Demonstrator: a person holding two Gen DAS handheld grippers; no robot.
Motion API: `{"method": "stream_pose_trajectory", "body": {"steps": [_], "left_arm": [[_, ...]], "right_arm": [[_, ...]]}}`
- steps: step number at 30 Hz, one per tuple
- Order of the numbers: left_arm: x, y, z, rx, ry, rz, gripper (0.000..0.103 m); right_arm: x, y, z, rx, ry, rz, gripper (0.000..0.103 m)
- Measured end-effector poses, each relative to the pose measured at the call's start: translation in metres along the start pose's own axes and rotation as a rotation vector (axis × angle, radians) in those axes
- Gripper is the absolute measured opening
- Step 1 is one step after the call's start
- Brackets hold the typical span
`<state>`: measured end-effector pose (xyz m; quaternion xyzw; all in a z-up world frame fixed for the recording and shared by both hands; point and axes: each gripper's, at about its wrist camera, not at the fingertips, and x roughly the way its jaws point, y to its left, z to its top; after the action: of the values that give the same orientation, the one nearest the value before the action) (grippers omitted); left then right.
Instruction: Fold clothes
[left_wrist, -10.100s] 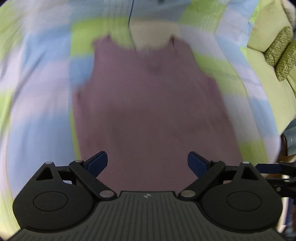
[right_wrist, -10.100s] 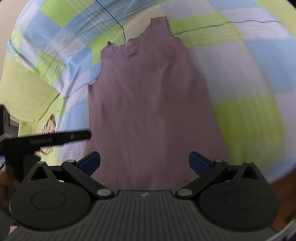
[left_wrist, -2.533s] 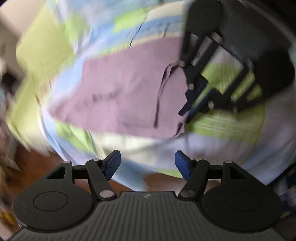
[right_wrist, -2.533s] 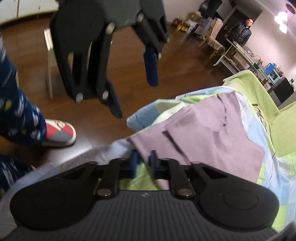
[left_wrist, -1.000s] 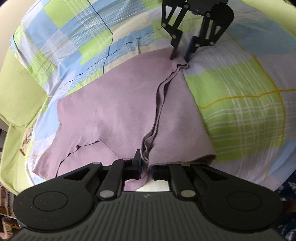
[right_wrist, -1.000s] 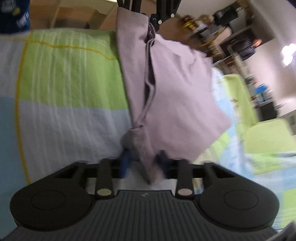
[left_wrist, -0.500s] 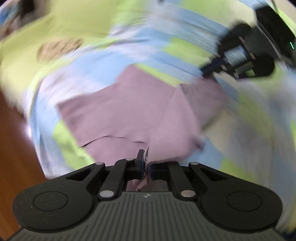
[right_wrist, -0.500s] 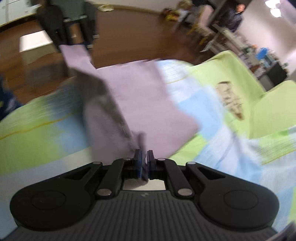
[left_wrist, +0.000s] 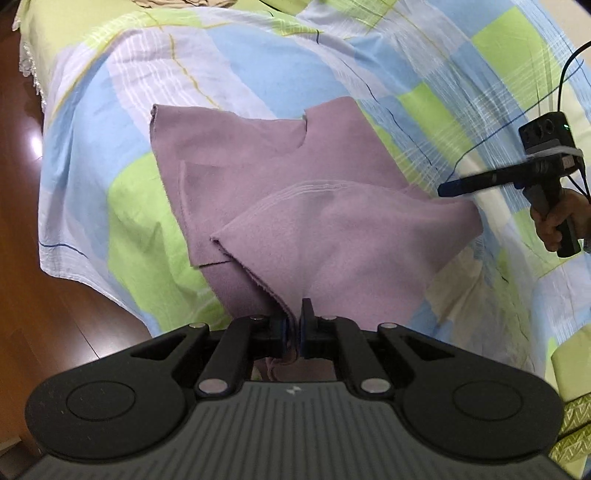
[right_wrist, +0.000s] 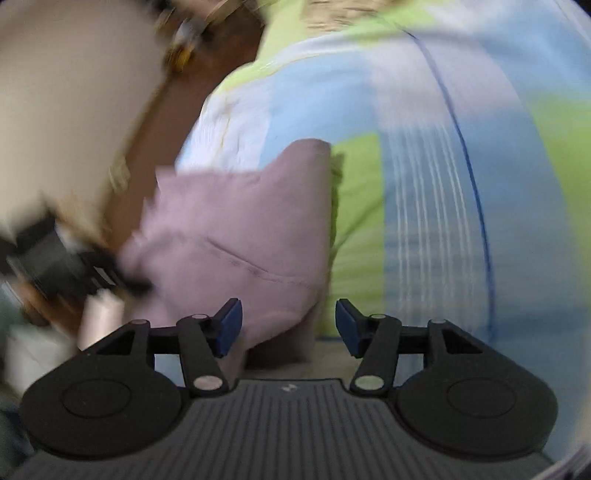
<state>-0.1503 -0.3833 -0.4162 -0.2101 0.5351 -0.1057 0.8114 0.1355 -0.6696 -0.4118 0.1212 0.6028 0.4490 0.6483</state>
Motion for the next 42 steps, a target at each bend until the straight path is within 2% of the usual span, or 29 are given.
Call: {"method": "stream_pose_trajectory", "body": {"steps": [2,6,8,10,12,15,19,21,22,23,24,25,26,27,28,31,33,38,42], "left_arm": [[0.001,0.000,0.001,0.005,0.008,-0.005,0.004],[0.004,0.004,0.003,0.001,0.023,-0.027,0.005],[0.005,0.004,0.004,-0.001,0.025,-0.032,0.005],[0.006,0.004,0.003,-0.001,0.024,-0.033,0.005],[0.004,0.001,0.003,0.009,0.018,-0.027,0.005],[0.000,-0.006,0.001,0.039,0.002,-0.008,0.005],[-0.003,-0.011,0.001,0.059,-0.020,0.009,0.005],[-0.001,-0.011,0.003,0.050,-0.014,0.010,0.007],[-0.001,-0.010,0.003,0.045,-0.011,0.009,0.015],[0.000,-0.009,0.004,0.028,-0.005,-0.007,0.024],[0.002,-0.005,0.005,-0.009,0.001,-0.045,0.042],[0.002,0.001,0.006,-0.059,-0.002,-0.084,0.044],[0.002,0.003,0.007,-0.090,-0.014,-0.095,0.040],[0.001,0.003,0.007,-0.090,-0.031,-0.086,0.027],[-0.002,0.000,0.006,-0.063,-0.058,-0.063,0.000],[-0.011,-0.005,0.005,-0.031,-0.117,-0.049,0.001],[-0.017,-0.008,0.006,-0.018,-0.148,-0.048,0.001],[-0.040,-0.022,0.017,0.093,-0.283,0.037,0.001],[-0.028,-0.016,0.031,0.135,-0.297,0.106,0.001]], "right_arm": [[0.005,-0.015,-0.008,0.126,0.009,0.065,0.052],[0.019,-0.026,-0.012,0.163,0.020,0.024,0.051],[0.020,-0.023,-0.012,0.136,0.010,0.027,0.043],[0.022,-0.019,-0.011,0.104,0.003,0.030,0.025],[0.023,-0.006,-0.010,0.001,0.002,-0.031,0.014],[0.014,0.018,-0.010,-0.147,-0.018,-0.117,0.012],[0.001,0.038,-0.005,-0.223,-0.076,-0.115,0.007],[0.010,0.040,-0.001,-0.228,-0.056,-0.111,0.006],[0.015,0.040,0.002,-0.229,-0.043,-0.110,0.007],[0.025,0.034,0.007,-0.194,0.006,-0.117,0.007],[0.032,0.025,0.011,-0.136,0.036,-0.121,0.009],[0.033,0.017,0.012,-0.092,0.037,-0.118,0.011],[0.037,0.011,0.012,-0.059,0.038,-0.102,0.011],[0.039,0.008,0.012,-0.047,0.036,-0.092,0.011],[0.039,0.009,0.010,-0.074,0.027,-0.090,0.005],[0.034,0.026,0.006,-0.182,0.017,-0.106,0.004],[0.024,0.040,0.007,-0.230,-0.031,-0.111,0.003],[0.002,0.066,0.022,-0.331,-0.166,-0.110,0.003],[0.006,0.059,0.038,-0.337,-0.214,-0.135,0.003]]}}
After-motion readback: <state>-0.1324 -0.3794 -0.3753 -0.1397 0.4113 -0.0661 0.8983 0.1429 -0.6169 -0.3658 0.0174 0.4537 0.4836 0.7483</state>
